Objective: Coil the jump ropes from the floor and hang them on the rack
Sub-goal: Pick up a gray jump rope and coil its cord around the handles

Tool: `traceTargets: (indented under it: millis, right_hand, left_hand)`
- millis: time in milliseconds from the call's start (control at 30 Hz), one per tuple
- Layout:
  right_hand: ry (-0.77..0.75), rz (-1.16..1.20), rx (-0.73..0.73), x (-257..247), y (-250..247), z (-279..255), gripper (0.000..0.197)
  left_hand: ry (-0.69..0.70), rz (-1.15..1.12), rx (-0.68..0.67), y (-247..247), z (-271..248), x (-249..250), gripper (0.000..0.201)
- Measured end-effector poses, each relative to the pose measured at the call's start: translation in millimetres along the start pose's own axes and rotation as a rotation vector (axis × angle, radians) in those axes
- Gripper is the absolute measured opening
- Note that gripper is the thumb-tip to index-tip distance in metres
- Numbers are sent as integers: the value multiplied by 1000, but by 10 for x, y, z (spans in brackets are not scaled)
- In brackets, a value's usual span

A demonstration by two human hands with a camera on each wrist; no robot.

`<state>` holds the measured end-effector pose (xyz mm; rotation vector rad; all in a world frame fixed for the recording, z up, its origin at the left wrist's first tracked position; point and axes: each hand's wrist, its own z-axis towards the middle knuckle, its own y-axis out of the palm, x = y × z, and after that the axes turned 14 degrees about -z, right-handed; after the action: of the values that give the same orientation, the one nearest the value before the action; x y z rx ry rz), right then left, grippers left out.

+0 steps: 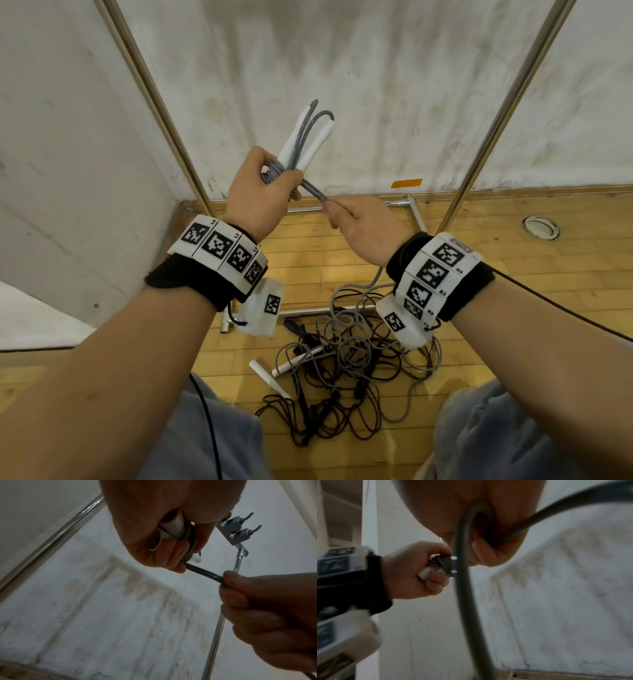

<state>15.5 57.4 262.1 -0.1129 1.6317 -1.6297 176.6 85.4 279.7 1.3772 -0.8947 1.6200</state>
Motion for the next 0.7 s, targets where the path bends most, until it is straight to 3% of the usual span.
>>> traceTargets:
  millis: [200, 333, 433, 533, 700]
  right_hand:
    - [160, -112, -26, 264, -31, 30, 28]
    - [241, 47, -91, 219, 35, 29, 28]
    - [196, 91, -71, 171, 12, 36, 32]
    - [97, 121, -55, 55, -72, 65, 40]
    - [32, 101, -43, -69, -145, 72, 40]
  left_hand:
    - [22, -65, 30, -5, 8, 48, 27]
    - [24, -157, 21, -4, 22, 52, 30]
    - [34, -178, 74, -68, 84, 34, 29]
    - [89, 15, 114, -200, 157, -84, 21]
    - [181, 448, 9, -263, 222, -355, 27]
